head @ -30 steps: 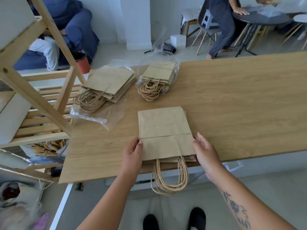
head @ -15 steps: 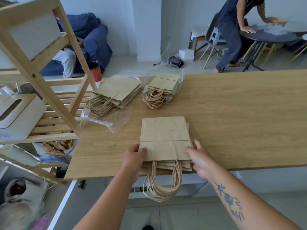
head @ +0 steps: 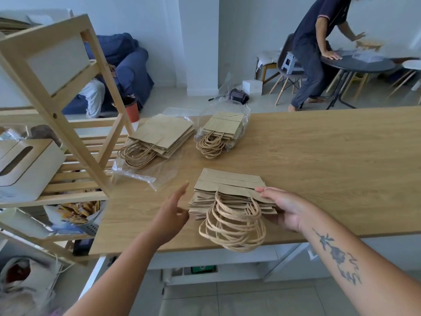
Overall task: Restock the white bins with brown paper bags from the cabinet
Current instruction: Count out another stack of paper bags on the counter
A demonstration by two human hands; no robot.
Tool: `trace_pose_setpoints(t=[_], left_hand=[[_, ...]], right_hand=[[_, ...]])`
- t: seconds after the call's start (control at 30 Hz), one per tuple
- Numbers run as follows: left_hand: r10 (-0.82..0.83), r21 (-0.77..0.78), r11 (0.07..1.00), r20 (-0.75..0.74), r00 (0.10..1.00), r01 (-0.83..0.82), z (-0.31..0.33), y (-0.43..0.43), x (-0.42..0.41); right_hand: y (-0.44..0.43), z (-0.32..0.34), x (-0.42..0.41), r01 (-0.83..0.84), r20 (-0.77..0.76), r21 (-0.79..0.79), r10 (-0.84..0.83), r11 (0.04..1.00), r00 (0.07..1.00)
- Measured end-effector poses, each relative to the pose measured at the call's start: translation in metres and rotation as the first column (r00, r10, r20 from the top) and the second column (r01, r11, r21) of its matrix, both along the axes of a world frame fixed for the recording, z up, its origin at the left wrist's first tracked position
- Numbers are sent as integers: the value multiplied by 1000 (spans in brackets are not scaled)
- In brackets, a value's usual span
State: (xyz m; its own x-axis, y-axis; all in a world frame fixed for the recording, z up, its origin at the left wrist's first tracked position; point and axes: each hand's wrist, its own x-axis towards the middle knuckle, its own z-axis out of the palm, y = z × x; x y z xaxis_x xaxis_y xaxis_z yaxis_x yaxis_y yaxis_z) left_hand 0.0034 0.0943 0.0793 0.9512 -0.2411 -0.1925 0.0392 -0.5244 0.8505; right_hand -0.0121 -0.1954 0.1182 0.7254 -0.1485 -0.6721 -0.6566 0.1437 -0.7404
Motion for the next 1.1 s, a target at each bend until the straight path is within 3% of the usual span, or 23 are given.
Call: trace_pose_setpoints(t=[0.07,0.13,0.27,0.47,0.63,0.73,0.8,0.87,1.03,1.1], left_hand=[[-160,162,979,212,964,127,-3,0,10],[-239,159,969,388,890,191,-4,-3,23],[-234,151,972,534,812,181,-1,-8,42],[-135,18,990,441,887,142,25,-6,66],[-62,-197,975,179,982,98,51,-7,98],[-96,-263,957,109,989,122,54,-6,113],[-101,-310,944,63,993,115,50,-6,118],[-101,-336,936,33,994,106,46,-8,119],[-75,-366,928,-18,997,63,40,-19,123],[-51,-375,926,-30,998,36,42,-23,127]], right_hand=[[-4,3,3,-1,-23,0,1,1000,1000],[-6,9,4,-19,-38,8,19,1000,999],[-7,20,8,-77,-17,67,78,995,997],[-9,35,23,-131,143,112,114,985,983],[1,42,43,-111,357,0,104,994,928],[3,45,48,-150,414,-182,214,972,885],[2,40,54,-155,381,-411,324,898,866],[-1,33,65,-55,389,-570,329,820,861],[-6,15,97,-170,463,-380,346,909,816],[-9,15,110,-162,477,-397,354,904,804]])
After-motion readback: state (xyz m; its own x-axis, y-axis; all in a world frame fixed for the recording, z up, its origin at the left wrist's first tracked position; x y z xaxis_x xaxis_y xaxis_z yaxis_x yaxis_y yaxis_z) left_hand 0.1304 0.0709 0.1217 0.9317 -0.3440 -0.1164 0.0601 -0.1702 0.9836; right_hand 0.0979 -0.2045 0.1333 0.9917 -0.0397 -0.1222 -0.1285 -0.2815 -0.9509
